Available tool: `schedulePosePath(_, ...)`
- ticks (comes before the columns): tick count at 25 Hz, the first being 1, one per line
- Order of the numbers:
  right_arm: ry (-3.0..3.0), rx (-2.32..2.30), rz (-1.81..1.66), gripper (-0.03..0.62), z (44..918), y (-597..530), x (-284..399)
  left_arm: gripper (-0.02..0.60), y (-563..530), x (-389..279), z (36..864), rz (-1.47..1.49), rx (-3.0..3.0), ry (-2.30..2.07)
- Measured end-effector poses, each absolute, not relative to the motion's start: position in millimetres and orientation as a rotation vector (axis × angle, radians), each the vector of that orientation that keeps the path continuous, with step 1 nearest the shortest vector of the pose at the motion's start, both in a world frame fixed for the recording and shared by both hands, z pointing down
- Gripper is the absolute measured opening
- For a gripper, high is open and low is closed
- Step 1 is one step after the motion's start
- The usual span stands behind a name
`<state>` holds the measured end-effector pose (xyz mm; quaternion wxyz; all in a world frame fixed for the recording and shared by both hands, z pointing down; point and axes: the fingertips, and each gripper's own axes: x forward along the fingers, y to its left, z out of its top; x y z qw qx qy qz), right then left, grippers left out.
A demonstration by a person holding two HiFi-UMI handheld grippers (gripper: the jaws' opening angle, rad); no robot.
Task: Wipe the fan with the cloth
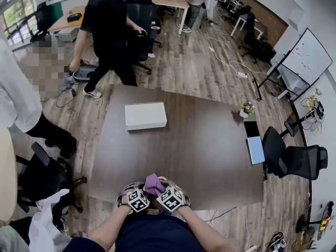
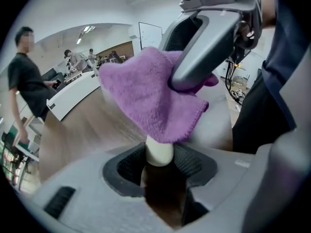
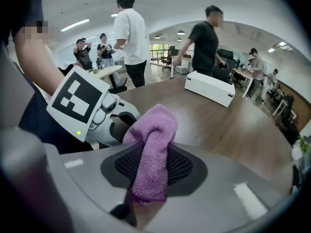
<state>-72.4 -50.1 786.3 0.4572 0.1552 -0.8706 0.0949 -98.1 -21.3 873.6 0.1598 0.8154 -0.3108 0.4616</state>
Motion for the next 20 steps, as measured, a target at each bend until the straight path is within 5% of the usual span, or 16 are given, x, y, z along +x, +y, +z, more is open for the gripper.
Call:
schedulePosePath(9,-2.141,0.417,0.198,0.298,777.2,-51.0,-70.6,0.181,-19.8,-102.3,874.1,1.302,2.322,-0.905)
schedulePosePath(20,-2.039,0.412,0.159,0.140,810.4,-52.3,-90.1,0.181,-23.9,-106.1,872.8,1.222,2.309,-0.948)
